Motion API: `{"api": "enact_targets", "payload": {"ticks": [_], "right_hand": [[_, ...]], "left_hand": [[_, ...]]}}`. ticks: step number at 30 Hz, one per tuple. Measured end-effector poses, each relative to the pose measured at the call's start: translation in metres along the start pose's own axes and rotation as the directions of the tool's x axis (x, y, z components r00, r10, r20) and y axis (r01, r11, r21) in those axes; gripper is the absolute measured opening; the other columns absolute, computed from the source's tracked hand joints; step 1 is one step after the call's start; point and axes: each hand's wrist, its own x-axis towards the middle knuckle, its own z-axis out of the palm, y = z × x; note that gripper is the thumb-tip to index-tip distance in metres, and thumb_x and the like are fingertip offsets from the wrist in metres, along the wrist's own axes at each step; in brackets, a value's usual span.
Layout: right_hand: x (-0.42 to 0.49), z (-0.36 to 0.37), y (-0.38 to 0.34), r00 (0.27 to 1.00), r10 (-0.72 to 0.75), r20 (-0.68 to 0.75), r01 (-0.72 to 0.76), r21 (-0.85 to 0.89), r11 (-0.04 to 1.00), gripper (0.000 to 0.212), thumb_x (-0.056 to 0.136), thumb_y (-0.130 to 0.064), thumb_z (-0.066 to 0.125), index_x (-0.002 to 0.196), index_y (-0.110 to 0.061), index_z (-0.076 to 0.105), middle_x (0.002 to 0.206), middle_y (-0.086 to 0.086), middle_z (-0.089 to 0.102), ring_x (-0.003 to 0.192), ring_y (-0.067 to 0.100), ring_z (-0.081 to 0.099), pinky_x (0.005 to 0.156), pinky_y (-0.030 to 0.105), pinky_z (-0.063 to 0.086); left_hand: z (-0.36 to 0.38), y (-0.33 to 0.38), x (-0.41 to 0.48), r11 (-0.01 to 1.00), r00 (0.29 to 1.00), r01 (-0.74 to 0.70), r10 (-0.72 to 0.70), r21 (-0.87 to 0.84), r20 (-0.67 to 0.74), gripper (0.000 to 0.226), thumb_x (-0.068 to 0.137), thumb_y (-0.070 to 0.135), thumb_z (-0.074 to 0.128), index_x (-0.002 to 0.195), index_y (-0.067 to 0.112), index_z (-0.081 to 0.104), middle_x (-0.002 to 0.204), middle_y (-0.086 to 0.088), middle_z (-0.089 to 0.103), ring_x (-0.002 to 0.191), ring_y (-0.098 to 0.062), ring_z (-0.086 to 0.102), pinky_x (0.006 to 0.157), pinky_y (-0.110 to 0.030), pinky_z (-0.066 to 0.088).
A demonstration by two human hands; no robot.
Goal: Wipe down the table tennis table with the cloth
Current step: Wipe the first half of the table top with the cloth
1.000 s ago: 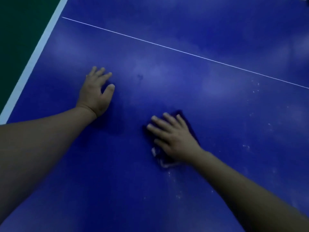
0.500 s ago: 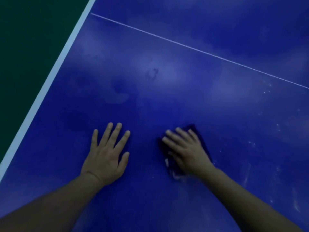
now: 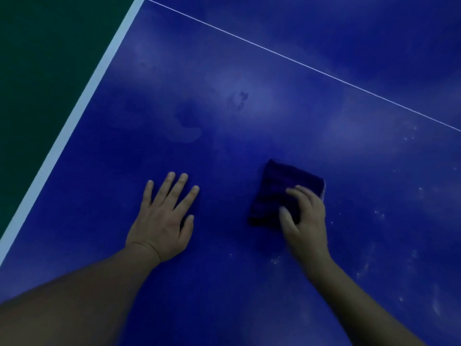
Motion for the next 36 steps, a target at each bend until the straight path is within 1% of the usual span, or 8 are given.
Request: {"api": "enact_targets", "payload": {"ticks": [4, 8, 12, 17, 20, 28, 33, 36], "right_hand": [[0.051, 0.049, -0.033, 0.956, 0.293, -0.001, -0.282, -0.267, 0.921, 0.089, 0.090, -0.082, 0.027, 0.161, -0.031, 0.010, 0.170, -0.004, -0.007, 0.154, 0.028, -0.013, 0.120, 0.060, -0.008], [0.061, 0.046, -0.017, 0.987, -0.074, 0.140, 0.126, -0.414, 0.902, 0.063, 0.104, -0.055, 0.030, 0.160, -0.028, 0.020, 0.169, -0.007, 0.008, 0.156, 0.028, -0.004, 0.122, 0.059, -0.003], [0.020, 0.013, 0.032, 0.821, -0.396, 0.411, 0.533, -0.302, 0.790, 0.052, 0.107, -0.051, 0.023, 0.156, -0.033, 0.024, 0.166, -0.012, 0.017, 0.157, 0.023, 0.004, 0.125, 0.051, -0.003], [0.060, 0.020, 0.015, 0.982, -0.100, 0.159, 0.142, -0.280, 0.950, 0.057, 0.101, -0.054, 0.025, 0.154, -0.036, 0.033, 0.165, -0.013, 0.020, 0.156, 0.014, -0.001, 0.124, 0.047, -0.008], [0.069, 0.050, -0.027, 0.976, -0.174, 0.134, 0.211, -0.349, 0.913, 0.054, 0.101, -0.051, 0.031, 0.152, -0.035, 0.042, 0.164, -0.011, 0.026, 0.156, 0.024, 0.009, 0.123, 0.056, 0.001], [-0.022, 0.028, 0.030, 0.412, -0.670, 0.617, 0.907, -0.209, 0.365, 0.045, 0.107, -0.049, 0.033, 0.148, -0.037, 0.048, 0.161, -0.008, 0.033, 0.152, 0.034, 0.022, 0.118, 0.063, 0.013], [0.048, 0.027, 0.004, 0.811, -0.447, 0.378, 0.574, -0.362, 0.735, 0.052, 0.103, -0.052, 0.029, 0.152, -0.039, 0.036, 0.163, -0.015, 0.021, 0.155, 0.030, 0.012, 0.120, 0.064, 0.002], [0.005, 0.061, -0.024, 0.862, -0.420, 0.285, 0.501, -0.347, 0.793, 0.050, 0.102, -0.048, 0.036, 0.149, -0.034, 0.046, 0.162, -0.009, 0.033, 0.154, 0.031, 0.016, 0.117, 0.069, 0.009]], "left_hand": [[-0.001, 0.001, -0.001, 1.000, 1.000, 0.010, -0.010, 0.004, 0.015, 0.061, 0.098, 0.043, 0.030, 0.156, 0.022, 0.033, 0.166, -0.008, 0.020, 0.155, -0.027, 0.007, 0.121, -0.062, 0.009], [0.000, 0.000, 0.000, 1.000, 0.999, 0.010, -0.010, 0.000, 0.032, 0.062, 0.098, 0.043, 0.029, 0.156, 0.022, 0.031, 0.167, -0.007, 0.016, 0.155, -0.027, 0.004, 0.122, -0.061, 0.005], [0.002, -0.001, -0.001, 1.000, 1.000, 0.004, -0.004, 0.017, 0.018, 0.061, 0.099, 0.043, 0.030, 0.156, 0.022, 0.030, 0.166, -0.008, 0.016, 0.155, -0.027, 0.006, 0.122, -0.061, 0.007], [0.001, -0.001, 0.001, 1.000, 1.000, -0.009, 0.009, 0.003, 0.024, 0.061, 0.099, 0.042, 0.031, 0.156, 0.022, 0.030, 0.166, -0.008, 0.017, 0.155, -0.028, 0.006, 0.121, -0.063, 0.009], [0.000, -0.001, 0.000, 1.000, 1.000, -0.010, 0.010, -0.004, 0.018, 0.062, 0.098, 0.043, 0.031, 0.156, 0.021, 0.031, 0.166, -0.009, 0.018, 0.155, -0.029, 0.007, 0.121, -0.063, 0.008], [-0.002, -0.001, -0.001, 0.999, 0.999, -0.036, 0.035, 0.022, 0.039, 0.065, 0.096, 0.046, 0.033, 0.156, 0.022, 0.031, 0.166, -0.012, 0.016, 0.155, -0.031, 0.005, 0.120, -0.064, 0.007], [-0.006, -0.001, -0.001, 1.000, 0.999, -0.011, 0.011, -0.002, 0.045, 0.066, 0.095, 0.048, 0.031, 0.156, 0.025, 0.031, 0.167, -0.009, 0.015, 0.155, -0.028, 0.003, 0.122, -0.062, 0.003], [-0.008, -0.004, -0.002, 0.998, 0.999, -0.006, 0.009, -0.063, 0.044, 0.068, 0.093, 0.049, 0.029, 0.156, 0.026, 0.032, 0.167, -0.006, 0.013, 0.155, -0.026, 0.001, 0.122, -0.059, -0.001]]}}
